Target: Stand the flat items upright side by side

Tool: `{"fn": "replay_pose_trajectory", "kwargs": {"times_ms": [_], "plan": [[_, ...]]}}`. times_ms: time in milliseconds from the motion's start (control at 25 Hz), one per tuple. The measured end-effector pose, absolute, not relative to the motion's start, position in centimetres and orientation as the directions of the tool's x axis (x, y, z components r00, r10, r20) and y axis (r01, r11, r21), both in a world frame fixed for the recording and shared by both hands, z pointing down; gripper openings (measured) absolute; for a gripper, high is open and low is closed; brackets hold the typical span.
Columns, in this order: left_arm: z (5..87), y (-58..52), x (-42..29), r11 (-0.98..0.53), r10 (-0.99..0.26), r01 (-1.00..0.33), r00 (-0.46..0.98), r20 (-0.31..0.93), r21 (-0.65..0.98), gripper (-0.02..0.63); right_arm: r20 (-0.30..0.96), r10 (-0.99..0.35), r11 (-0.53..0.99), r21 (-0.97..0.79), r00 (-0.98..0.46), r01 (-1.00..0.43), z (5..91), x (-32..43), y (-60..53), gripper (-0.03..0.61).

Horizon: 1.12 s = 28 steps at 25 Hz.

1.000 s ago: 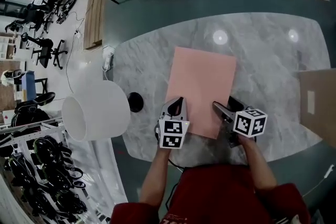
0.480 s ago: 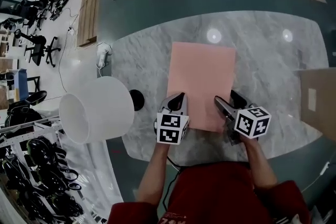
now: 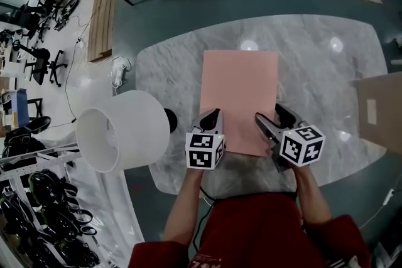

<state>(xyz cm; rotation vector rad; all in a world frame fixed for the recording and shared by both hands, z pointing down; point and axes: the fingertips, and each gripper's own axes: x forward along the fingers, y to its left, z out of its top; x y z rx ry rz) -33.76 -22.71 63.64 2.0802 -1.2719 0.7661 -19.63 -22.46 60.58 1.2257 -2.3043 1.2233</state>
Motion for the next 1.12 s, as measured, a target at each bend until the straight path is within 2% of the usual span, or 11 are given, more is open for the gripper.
{"fn": "replay_pose_trajectory", "kwargs": {"times_ms": [640, 1120], "plan": [[62.2, -22.7, -35.8, -0.182, -0.646, -0.862, 0.467, 0.603, 0.473, 0.005, 0.549, -0.604, 0.441, -0.373, -0.578, -0.816, 53.9, -23.1, -24.4, 0.316], [62.0, -22.3, -31.6, -0.142, -0.657, -0.718, 0.583, 0.478, 0.681, 0.005, 0.588, -0.62, 0.461, -0.262, -0.52, -0.847, 49.9, -21.3, -24.6, 0.314]]}}
